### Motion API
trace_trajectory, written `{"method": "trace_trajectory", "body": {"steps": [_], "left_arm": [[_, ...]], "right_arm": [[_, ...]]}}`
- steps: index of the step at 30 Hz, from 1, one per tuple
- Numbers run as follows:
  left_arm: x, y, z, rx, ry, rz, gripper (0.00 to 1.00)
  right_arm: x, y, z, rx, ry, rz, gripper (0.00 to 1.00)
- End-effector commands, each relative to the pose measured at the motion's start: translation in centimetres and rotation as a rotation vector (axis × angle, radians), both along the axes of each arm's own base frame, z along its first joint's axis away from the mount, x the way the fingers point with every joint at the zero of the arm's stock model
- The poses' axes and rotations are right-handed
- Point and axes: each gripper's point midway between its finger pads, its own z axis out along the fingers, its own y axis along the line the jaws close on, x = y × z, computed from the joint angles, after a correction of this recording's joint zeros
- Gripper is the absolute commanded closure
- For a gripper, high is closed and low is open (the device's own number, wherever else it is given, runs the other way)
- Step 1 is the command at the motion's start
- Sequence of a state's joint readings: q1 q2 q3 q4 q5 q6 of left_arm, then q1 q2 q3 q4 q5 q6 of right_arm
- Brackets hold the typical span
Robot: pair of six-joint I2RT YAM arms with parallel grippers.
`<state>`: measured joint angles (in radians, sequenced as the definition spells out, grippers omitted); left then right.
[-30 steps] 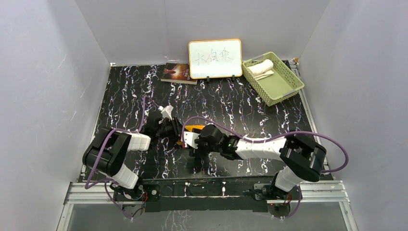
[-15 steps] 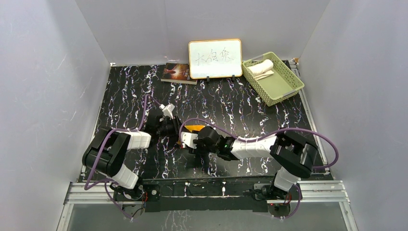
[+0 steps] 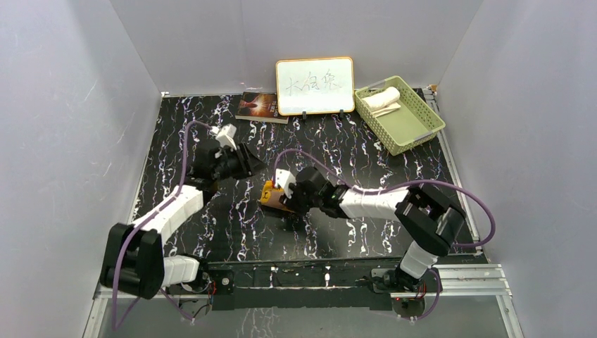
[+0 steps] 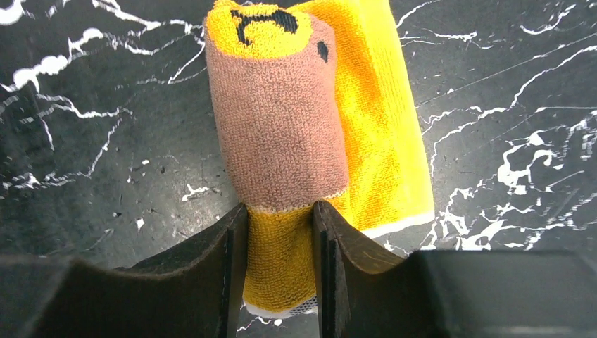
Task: Roll the towels
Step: Roll the towel at the center of the board.
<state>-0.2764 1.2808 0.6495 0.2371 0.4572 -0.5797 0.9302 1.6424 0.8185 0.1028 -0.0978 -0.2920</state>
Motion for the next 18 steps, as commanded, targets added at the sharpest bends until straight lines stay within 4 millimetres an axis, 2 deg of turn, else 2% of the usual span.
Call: {"method": "trace_trajectory", "body": {"steps": [1,5,9,18], "left_arm": [[-0.4,0.6,2.8,-0.001,-0.041,-0.002,0.56],[-1.4,-0.2,2.8,-0.069,-0.037,-0.040,0.56],[-2.0,-1.5,1.8,-0.158,-0.014,-0.090,0.56],[-1.5,-4.0,0.8,-0.304,0.039,-0.172,0.57]], "right_arm": [[-0.3,1.4,1.5,0.136,0.248,0.016,0.67],[0.7,1.4,2.7,0.249,0.450,0.008,0.63],[2.0,0.9,2.4,0.349,0.682,-0.017,0.60],[3.7,1.2,-0.4,0.410,1.002,-0.107,0.63]]}}
